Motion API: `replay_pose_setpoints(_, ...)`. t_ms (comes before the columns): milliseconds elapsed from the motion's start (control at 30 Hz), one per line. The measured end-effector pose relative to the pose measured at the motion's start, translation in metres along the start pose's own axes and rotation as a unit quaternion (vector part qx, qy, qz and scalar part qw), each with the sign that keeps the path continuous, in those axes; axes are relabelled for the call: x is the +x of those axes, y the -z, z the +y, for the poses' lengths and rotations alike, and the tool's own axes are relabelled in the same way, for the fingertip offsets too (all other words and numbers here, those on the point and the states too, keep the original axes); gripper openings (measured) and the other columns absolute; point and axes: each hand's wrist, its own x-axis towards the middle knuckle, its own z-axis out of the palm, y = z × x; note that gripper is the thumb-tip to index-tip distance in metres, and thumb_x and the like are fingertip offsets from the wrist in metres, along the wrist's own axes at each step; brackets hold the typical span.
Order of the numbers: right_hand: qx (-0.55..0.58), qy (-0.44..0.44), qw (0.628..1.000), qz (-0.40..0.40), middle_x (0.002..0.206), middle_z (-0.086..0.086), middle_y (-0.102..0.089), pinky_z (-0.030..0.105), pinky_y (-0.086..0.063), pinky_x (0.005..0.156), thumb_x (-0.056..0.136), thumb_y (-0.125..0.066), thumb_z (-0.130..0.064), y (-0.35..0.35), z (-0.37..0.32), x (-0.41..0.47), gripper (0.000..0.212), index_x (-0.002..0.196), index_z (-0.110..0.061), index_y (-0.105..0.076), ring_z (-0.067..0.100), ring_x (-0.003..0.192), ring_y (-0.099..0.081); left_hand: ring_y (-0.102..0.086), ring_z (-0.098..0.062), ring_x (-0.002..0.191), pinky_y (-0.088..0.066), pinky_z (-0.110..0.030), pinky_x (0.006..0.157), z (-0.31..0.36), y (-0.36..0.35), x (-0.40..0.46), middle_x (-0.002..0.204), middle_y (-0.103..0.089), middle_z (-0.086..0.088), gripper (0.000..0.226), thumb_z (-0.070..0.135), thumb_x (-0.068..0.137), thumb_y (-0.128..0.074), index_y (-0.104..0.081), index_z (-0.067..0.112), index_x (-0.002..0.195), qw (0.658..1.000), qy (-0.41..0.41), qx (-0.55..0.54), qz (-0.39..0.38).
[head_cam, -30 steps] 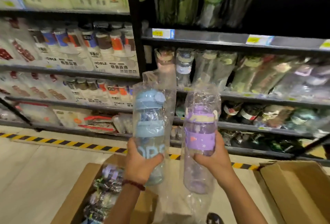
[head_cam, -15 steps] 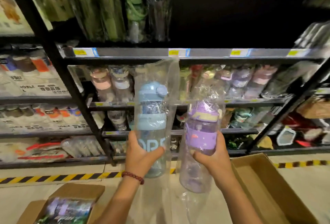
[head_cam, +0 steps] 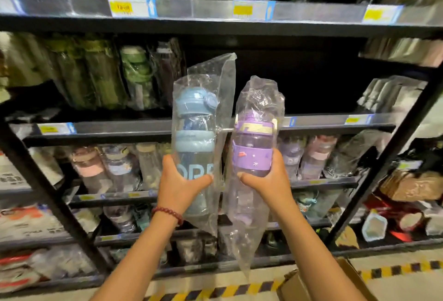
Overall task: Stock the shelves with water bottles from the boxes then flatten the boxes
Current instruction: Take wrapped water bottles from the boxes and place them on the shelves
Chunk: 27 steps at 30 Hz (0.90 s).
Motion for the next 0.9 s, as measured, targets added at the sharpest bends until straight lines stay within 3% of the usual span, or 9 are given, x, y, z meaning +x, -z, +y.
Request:
replay_pose_setpoints(167,0.010,-0.014,0.999,0.033,0.103,-0.006,-0.056,0.017,-0.046,0.065,0.066,-0.081,-0.011,-0.004,-0.003,0.063,0.071,0.123,-0.020,-0.039,0.004,0.085,-0.058,-0.049,0.001,0.074,-0.037,-0.014,0.055,0.013,-0.017,0.059,0.090,-0.048,0.010,0.062,0.017,0.068,-0.083,-0.037,0.016,0.109,1.000,0.001,0.002,-0.006)
replay_pose_setpoints(267,0.017,-0.033,0.998,0.059,0.105,0.003,-0.058,0.026,-0.049,0.065,0.052,-0.078,-0.029,-0.005,-0.002,0.103,0.079,0.121,-0.016,-0.043,0.018,0.089,-0.061,-0.050,-0.003,0.075,-0.039,-0.018,0.057,0.017,-0.028,0.093,0.090,-0.047,0.008,0.064,0.016,0.067,-0.084,-0.038,0.012,0.112,1.000,0.007,-0.018,-0.019)
replay_pose_setpoints(467,0.021,-0.051,0.996,0.064,0.105,0.013,-0.064,0.038,-0.059,0.070,0.042,-0.077,-0.038,-0.007,0.001,0.177,0.081,0.116,-0.013,-0.053,0.025,0.087,-0.067,-0.053,-0.009,0.080,-0.041,-0.022,0.059,0.018,-0.045,0.149,0.096,-0.050,0.002,0.073,0.036,0.052,-0.083,-0.038,0.016,0.107,0.996,0.038,-0.053,-0.064)
replay_pose_setpoints(667,0.072,-0.059,0.993,0.080,0.097,0.014,-0.068,0.034,-0.056,0.065,0.046,-0.076,-0.034,-0.010,-0.007,0.229,0.070,0.108,-0.007,-0.060,0.024,0.079,-0.068,-0.064,-0.023,0.091,-0.056,-0.043,0.078,0.018,-0.056,0.199,0.107,-0.059,-0.008,0.087,0.045,0.035,-0.082,-0.047,0.017,0.109,0.986,0.086,-0.100,-0.105)
replay_pose_setpoints(800,0.141,-0.022,0.988,0.051,0.075,0.007,-0.064,0.027,-0.052,0.060,0.058,-0.068,-0.015,-0.006,-0.017,0.249,0.037,0.093,-0.003,-0.064,0.018,0.067,-0.064,-0.065,-0.021,0.080,-0.055,-0.032,0.063,0.028,-0.064,0.222,0.099,-0.063,-0.011,0.057,0.030,0.055,-0.085,-0.054,0.013,0.099,0.979,0.089,-0.136,-0.121)
replay_pose_setpoints(900,0.196,-0.015,0.979,0.048,0.066,0.000,-0.066,0.025,-0.052,0.056,0.061,-0.069,-0.013,0.002,-0.019,0.268,0.030,0.090,-0.008,-0.064,0.014,0.062,-0.066,-0.060,-0.013,0.072,-0.050,-0.022,0.055,0.043,-0.074,0.235,0.087,-0.060,-0.002,0.026,0.014,0.075,-0.076,-0.053,0.017,0.085,0.974,0.088,-0.170,-0.125)
